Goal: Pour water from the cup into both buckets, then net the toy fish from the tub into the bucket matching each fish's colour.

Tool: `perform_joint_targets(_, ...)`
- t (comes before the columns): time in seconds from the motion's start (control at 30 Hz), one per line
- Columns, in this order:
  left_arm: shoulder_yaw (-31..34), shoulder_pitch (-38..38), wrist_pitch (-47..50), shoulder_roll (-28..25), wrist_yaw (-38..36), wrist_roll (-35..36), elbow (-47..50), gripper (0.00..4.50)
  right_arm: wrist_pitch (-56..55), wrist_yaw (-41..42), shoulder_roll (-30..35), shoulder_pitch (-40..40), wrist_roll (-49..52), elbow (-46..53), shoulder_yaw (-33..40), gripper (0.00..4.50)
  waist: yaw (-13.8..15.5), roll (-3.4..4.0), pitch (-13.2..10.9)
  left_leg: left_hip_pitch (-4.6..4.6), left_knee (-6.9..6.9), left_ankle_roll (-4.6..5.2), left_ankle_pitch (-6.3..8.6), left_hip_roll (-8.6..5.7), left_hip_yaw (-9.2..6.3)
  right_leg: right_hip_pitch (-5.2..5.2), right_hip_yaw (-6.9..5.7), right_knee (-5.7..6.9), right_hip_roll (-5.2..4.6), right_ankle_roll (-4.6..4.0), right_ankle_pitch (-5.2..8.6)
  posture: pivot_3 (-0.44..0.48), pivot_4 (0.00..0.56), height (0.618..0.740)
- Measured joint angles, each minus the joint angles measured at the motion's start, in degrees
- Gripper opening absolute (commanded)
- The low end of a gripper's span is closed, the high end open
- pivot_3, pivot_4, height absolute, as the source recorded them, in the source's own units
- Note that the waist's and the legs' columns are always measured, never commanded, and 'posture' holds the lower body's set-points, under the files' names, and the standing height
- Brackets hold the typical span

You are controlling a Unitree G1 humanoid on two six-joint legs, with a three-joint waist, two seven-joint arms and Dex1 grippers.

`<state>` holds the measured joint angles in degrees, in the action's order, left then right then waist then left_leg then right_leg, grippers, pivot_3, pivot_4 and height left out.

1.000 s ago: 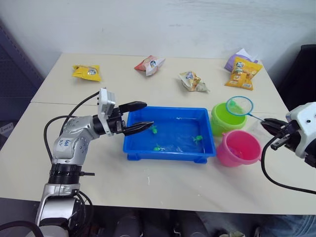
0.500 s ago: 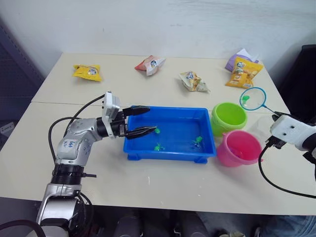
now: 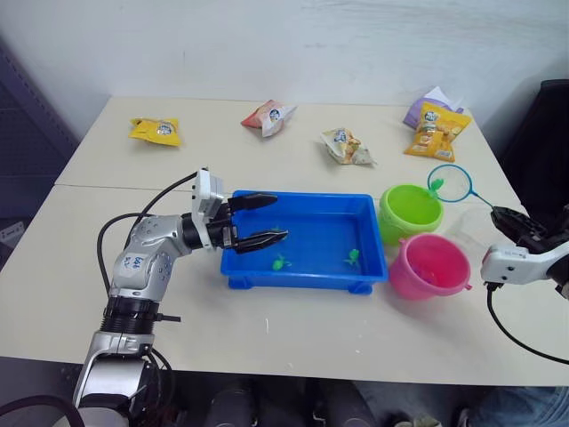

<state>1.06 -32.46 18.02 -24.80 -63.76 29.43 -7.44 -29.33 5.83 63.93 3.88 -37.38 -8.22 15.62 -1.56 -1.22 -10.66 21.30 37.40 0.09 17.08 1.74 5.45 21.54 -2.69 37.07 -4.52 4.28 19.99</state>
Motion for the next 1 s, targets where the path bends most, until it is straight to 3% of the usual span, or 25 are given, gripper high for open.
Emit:
perform_joint_targets(0.3, 0.0, 0.0, -0.1, 0.1, -0.2, -0.4, 0.0, 4.42, -4.5, -6.0, 0.7, -1.5, -3.6, 0.8, -1.3, 0.00, 0.0, 0.00, 0.0, -0.03, 0.00, -0.02, -0.01, 0.01, 0.00, -0.01, 0.01, 0.02, 0.01, 0.00, 0.00, 0.000, 0.150, 0.738)
perform_joint_targets(0.73, -0.1, 0.1, -0.1, 0.0, -0.3, -0.4, 0.0, 4.42, 1.0, -3.8, 0.0, -0.9, -2.3, 1.6, -2.1, 0.00, 0.0, 0.00, 0.0, -0.04, 0.01, -0.01, -0.01, 0.00, 0.01, 0.00, 0.02, 0.05, 0.01, 0.00, 0.00, 0.000, 0.150, 0.738)
perform_joint_targets(1.0, -0.1, 0.1, -0.1, 0.0, -0.3, -0.5, 0.0, 4.42, 1.2, 1.3, -1.5, 0.5, 3.4, 6.4, -2.1, 0.00, 0.1, 0.00, 0.0, -0.03, 0.02, -0.01, -0.01, 0.00, -0.01, -0.02, 0.01, 0.05, 0.00, 0.00, 0.00, 0.000, 0.150, 0.738)
